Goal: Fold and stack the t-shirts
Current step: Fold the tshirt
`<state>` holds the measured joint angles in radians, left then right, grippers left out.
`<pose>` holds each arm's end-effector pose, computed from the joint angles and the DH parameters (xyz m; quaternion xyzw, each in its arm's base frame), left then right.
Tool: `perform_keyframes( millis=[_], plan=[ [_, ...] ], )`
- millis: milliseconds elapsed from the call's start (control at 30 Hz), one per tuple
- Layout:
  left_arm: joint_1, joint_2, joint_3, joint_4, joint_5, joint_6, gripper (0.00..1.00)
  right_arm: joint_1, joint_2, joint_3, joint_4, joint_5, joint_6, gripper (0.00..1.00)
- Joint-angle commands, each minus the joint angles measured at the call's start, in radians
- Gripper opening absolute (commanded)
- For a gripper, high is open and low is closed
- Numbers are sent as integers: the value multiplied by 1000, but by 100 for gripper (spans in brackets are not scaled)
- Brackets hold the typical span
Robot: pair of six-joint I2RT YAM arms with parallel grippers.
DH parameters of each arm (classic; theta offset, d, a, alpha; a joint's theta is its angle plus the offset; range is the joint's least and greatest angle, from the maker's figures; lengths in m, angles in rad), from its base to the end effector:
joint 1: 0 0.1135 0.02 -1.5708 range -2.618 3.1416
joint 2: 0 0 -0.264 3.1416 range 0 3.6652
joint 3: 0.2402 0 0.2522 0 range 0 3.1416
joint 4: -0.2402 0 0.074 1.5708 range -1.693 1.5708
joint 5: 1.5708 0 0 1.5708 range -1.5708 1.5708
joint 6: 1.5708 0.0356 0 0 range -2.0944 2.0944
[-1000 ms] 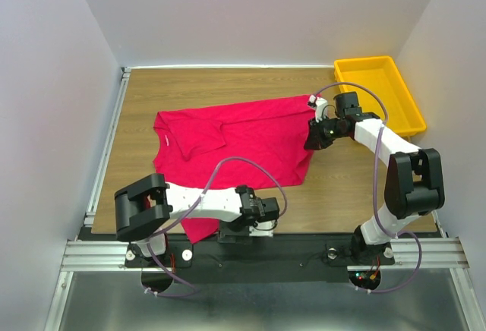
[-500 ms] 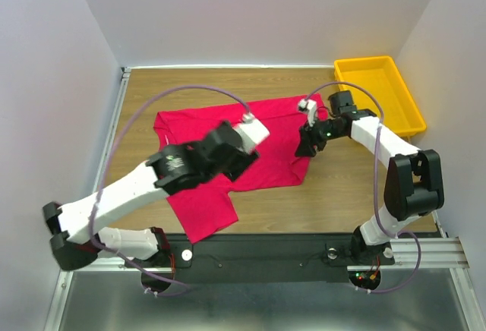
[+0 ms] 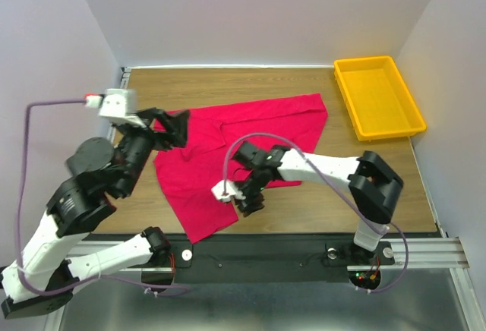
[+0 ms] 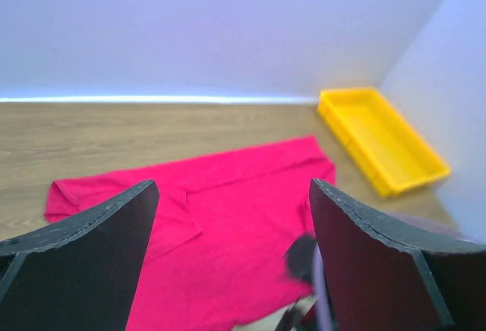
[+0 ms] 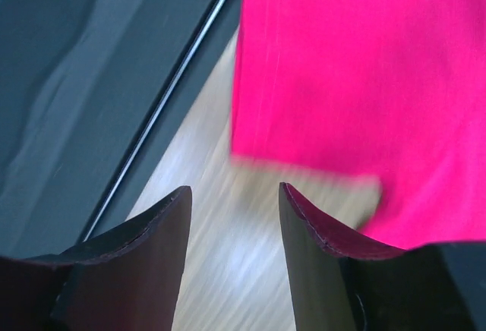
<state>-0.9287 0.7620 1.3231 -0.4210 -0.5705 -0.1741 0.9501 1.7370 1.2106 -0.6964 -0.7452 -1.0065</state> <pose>0.0797 -0.0745 0.4914 0.0344 0.6634 -0.2223 0.7137 0.1780 0.2904 0.2085 -0.7962 0.4600 0.3538 0.1713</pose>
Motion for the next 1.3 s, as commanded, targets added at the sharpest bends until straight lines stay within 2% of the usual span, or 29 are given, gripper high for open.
perform_keyframes(
  millis=[0, 67, 233, 600, 700, 733, 933, 1100, 1267],
  plan=[
    [4, -47, -2, 59, -98, -56, 93, 173, 94, 133, 115, 203, 113, 55],
    [4, -81, -4, 38, -123, -68, 92, 252, 146, 185, 159, 281, 161, 56],
    [4, -144, -30, 5, -137, -77, 92, 360, 228, 247, 242, 389, 256, 56],
    [4, -181, -59, -7, -140, -96, 92, 434, 325, 270, 360, 552, 358, 55],
    [4, -174, -65, -10, -127, -100, 92, 434, 323, 250, 383, 573, 362, 50],
    [4, -173, -67, -10, -127, -100, 92, 434, 320, 233, 394, 575, 367, 41],
    [4, -181, -68, -21, -127, -108, 92, 435, 283, 176, 428, 590, 404, 24],
    [4, -191, -73, -42, -131, -97, 92, 420, 230, 170, 429, 554, 456, 20],
    [4, -207, -84, -32, -91, -44, 93, 323, 193, 179, 413, 428, 545, 18]
  ],
)
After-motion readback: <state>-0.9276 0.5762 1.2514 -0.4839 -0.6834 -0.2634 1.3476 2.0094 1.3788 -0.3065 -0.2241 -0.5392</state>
